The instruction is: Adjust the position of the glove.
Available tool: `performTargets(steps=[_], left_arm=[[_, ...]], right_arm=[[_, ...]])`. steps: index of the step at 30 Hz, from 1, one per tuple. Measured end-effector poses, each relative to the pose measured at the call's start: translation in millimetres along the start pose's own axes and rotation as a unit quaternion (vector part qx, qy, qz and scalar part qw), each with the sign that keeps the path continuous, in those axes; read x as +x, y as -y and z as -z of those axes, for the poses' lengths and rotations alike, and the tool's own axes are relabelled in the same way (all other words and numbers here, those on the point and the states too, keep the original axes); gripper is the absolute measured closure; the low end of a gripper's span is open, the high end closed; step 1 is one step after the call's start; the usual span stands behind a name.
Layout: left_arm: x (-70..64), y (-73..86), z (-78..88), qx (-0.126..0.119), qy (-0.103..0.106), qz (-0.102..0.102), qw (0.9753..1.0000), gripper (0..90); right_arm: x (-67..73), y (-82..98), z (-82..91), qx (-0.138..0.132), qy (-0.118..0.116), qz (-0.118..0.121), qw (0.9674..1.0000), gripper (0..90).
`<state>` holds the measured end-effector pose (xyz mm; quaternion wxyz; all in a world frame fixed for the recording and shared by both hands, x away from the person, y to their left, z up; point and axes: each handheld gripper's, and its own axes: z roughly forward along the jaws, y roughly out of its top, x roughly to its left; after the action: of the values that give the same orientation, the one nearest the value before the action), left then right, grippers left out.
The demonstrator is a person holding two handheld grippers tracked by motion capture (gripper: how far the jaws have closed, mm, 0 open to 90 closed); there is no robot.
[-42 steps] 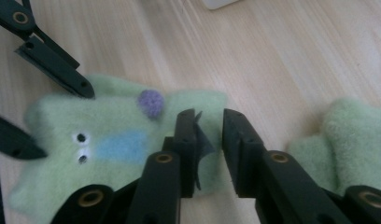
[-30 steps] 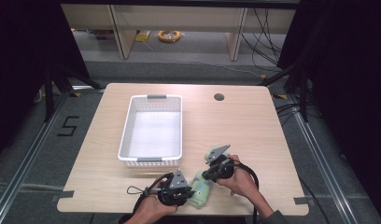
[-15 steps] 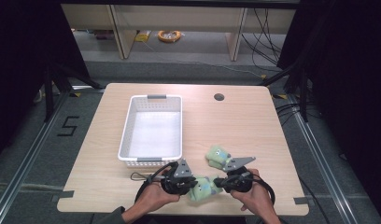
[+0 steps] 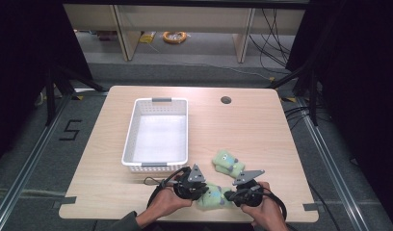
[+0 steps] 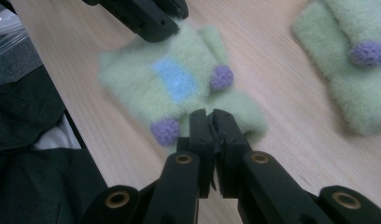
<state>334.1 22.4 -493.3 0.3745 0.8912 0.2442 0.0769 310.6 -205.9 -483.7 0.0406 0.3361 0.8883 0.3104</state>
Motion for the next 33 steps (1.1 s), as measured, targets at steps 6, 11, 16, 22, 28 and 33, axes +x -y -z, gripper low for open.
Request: performTargets(steps=[6,11,16,22,28,33], left_arm=[[2.0,-0.3,0.8,-0.012,-0.002,0.025,0.9996,67.8],[3.1,-6.2,8.2,-0.029,-0.006,0.040,0.9988,55.5],[5.6,-20.9,14.4,-0.049,-0.015,0.049,0.9975,51.0],[12.4,-39.6,4.4,-0.045,-0.016,0.050,0.9976,48.1],[24.5,-57.5,-15.2,-0.033,-0.022,0.078,0.9962,47.8],[36.9,-66.4,-30.1,-0.008,-0.031,0.093,0.9951,49.0]], right_arm=[[-1.2,0.3,2.6,-0.006,-0.003,-0.002,1.0000,82.1],[-5.7,0.2,10.5,-0.036,0.002,-0.021,0.9992,72.9],[-19.5,-3.2,24.5,-0.058,0.043,-0.026,0.9971,67.2],[-44.1,-6.7,29.0,-0.051,0.074,-0.045,0.9949,64.0],[-71.3,-12.9,24.8,-0.049,0.092,-0.070,0.9921,63.5],[-83.8,-16.6,16.7,-0.039,0.097,-0.079,0.9914,62.7]])
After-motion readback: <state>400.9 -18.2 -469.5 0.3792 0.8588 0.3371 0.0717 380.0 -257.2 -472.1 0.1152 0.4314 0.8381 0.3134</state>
